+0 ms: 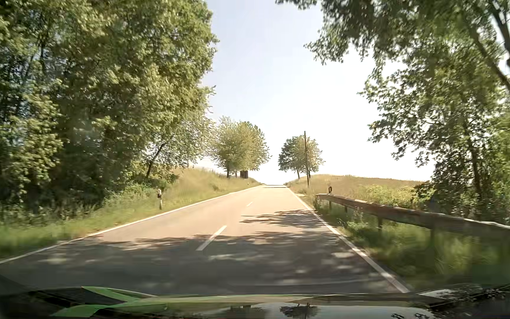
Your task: Follow the waypoints while adhering to traffic rules and regulations
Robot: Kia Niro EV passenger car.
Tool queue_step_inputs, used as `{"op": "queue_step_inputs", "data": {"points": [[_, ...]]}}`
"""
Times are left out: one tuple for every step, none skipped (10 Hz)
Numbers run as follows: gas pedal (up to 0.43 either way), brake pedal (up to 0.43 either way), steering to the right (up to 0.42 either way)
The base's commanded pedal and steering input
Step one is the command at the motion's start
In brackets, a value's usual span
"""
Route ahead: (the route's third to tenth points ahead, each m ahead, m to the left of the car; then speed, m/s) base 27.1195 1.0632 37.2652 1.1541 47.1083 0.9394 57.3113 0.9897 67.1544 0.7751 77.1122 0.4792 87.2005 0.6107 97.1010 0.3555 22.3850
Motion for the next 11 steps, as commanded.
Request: {"op": "queue_step_inputs", "data": {"points": [[0.319, 0.000, -0.002], [0.319, 0.000, -0.002], [0.319, 0.000, -0.002], [0.319, 0.000, -0.001], [0.339, 0.000, -0.002], [0.358, 0.000, -0.002], [0.390, 0.000, -0.002], [0.398, 0.000, -0.001], [0.409, 0.000, -0.001], [0.409, 0.000, -0.001], [0.409, 0.000, -0.001]]}}
